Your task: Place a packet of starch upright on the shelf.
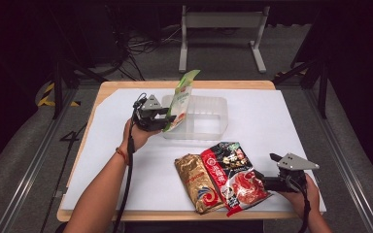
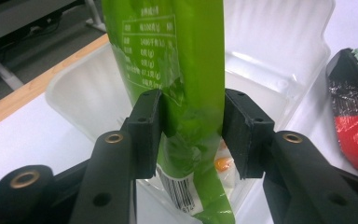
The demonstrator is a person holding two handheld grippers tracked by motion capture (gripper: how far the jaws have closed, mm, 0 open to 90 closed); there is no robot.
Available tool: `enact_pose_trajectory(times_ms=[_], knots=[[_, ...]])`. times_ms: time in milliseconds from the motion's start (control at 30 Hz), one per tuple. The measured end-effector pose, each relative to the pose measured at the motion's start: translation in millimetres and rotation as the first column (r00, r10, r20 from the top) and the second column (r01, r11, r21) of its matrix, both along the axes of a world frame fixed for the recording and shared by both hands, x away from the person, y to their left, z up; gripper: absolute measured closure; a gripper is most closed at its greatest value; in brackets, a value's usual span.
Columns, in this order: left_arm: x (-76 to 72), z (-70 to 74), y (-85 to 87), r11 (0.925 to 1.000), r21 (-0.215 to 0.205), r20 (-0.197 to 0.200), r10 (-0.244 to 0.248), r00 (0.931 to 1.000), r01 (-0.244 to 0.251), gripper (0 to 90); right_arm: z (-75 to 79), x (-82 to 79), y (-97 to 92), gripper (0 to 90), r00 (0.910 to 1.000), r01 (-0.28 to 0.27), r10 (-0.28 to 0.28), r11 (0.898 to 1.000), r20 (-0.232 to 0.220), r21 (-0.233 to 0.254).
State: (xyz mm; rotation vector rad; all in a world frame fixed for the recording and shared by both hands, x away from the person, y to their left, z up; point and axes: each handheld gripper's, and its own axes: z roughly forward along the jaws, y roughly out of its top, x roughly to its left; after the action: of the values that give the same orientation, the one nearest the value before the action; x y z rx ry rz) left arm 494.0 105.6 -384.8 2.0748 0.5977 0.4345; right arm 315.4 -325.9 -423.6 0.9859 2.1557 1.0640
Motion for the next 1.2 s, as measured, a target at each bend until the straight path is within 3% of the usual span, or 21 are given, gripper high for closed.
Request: enact_pose_trajectory(times_ms=[67, 300, 433, 467, 567, 633, 700, 733, 767, 900, 967, 1000, 1033, 1067, 1100, 1167, 1200], knots=[[-0.8, -1.2, -2.5, 0.9997, 0.022, 0.011, 0.003, 0.9999, -0.003, 59.6, -0.2, -0.3, 0.4, 17.2, 1.0000, -0.003, 0.003, 1.000, 0.003, -0.005], [-1.5, -8.3, -2.3, 0.9968, 0.080, -0.012, -0.001, 0.9999, 0.002, 63.7, -0.6, 0.0, 0.2, 16.9, 1.0000, -0.004, 0.004, 1.000, -0.005, -0.003], [-4.0, -8.3, -5.1, 0.9936, 0.113, 0.006, 0.001, 1.0000, -0.002, 65.0, -1.0, 0.3, 0.9, 16.9, 1.0000, -0.005, 0.005, 1.000, -0.005, -0.006], [-4.7, -9.8, -7.3, 0.9895, 0.144, 0.014, -0.007, 0.9999, 0.005, 66.4, -0.9, 0.2, 1.1, 16.9, 1.0000, -0.008, 0.008, 1.000, -0.004, -0.007], [-6.4, -11.1, -8.6, 0.9878, 0.156, 0.022, -0.003, 0.9997, -0.001, 66.7, -0.7, 0.1, 1.2, 16.8, 1.0000, -0.006, 0.006, 1.000, -0.004, -0.007], [-8.9, -11.9, -10.6, 0.9812, 0.193, 0.037, -0.005, 0.9993, -0.003, 67.1, -0.5, -0.1, 0.6, 16.8, 1.0000, -0.007, 0.007, 1.000, -0.003, -0.006], [-8.7, -12.6, -11.2, 0.9795, 0.201, 0.044, -0.006, 0.9990, -0.003, 67.3, -0.7, 0.1, 0.5, 16.8, 1.0000, -0.005, 0.005, 1.000, -0.004, -0.005], [-8.8, -12.8, -12.7, 0.9759, 0.218, 0.057, -0.006, 0.9984, -0.006, 67.6, -1.0, 0.5, 0.5, 16.8, 1.0000, -0.004, 0.004, 1.000, -0.006, -0.003], [-8.9, -12.0, -15.8, 0.9671, 0.254, 0.075, -0.010, 0.9971, -0.009, 67.8, -1.2, 0.8, 0.9, 16.8, 1.0000, -0.004, 0.004, 1.000, -0.008, -0.003], [-5.6, -14.9, -25.8, 0.9422, 0.335, 0.055, -0.028, 0.9981, 0.008, 67.6, -0.6, 0.0, 3.4, 16.7, 0.9999, -0.012, 0.012, 1.000, -0.004, -0.010], [-4.6, -15.1, -24.6, 0.9552, 0.296, 0.029, -0.016, 0.9994, 0.007, 66.7, -0.1, -0.5, 3.3, 16.7, 1.0000, -0.009, 0.009, 1.000, -0.002, -0.009], [-4.6, -15.1, -24.6, 0.9552, 0.296, 0.029, -0.016, 0.9994, 0.007, 66.0, -0.1, -0.5, 3.3, 16.7, 1.0000, -0.009, 0.009, 1.000, -0.002, -0.009], [-4.1, -14.1, -20.9, 0.9642, 0.265, 0.017, -0.025, 0.9995, 0.019, 66.0, 0.1, -1.0, 2.8, 16.7, 1.0000, -0.009, 0.009, 1.000, 0.001, -0.007], [-6.3, -11.5, -14.2, 0.9832, 0.178, 0.002, -0.040, 0.9992, 0.039, 62.4, 0.0, -0.9, 1.3, 16.7, 1.0000, -0.006, 0.006, 1.000, -0.001, -0.004], [-6.3, -11.5, -14.2, 0.9832, 0.178, 0.002, -0.040, 0.9992, 0.039, 58.9, 0.0, -0.9, 1.3, 16.7, 1.0000, -0.006, 0.006, 1.000, -0.001, -0.004], [-9.7, -7.3, -6.1, 0.9927, 0.114, -0.009, -0.038, 0.9992, 0.039, 58.2, -0.5, -0.4, 0.0, 16.7, 1.0000, -0.002, 0.002, 1.000, -0.004, 0.000], [-13.4, -4.8, 1.1, 0.9971, 0.054, -0.020, -0.052, 0.9984, 0.053, 57.7, -0.5, -0.4, -0.2, 16.7, 1.0000, -0.002, 0.002, 1.000, -0.005, 0.002]])
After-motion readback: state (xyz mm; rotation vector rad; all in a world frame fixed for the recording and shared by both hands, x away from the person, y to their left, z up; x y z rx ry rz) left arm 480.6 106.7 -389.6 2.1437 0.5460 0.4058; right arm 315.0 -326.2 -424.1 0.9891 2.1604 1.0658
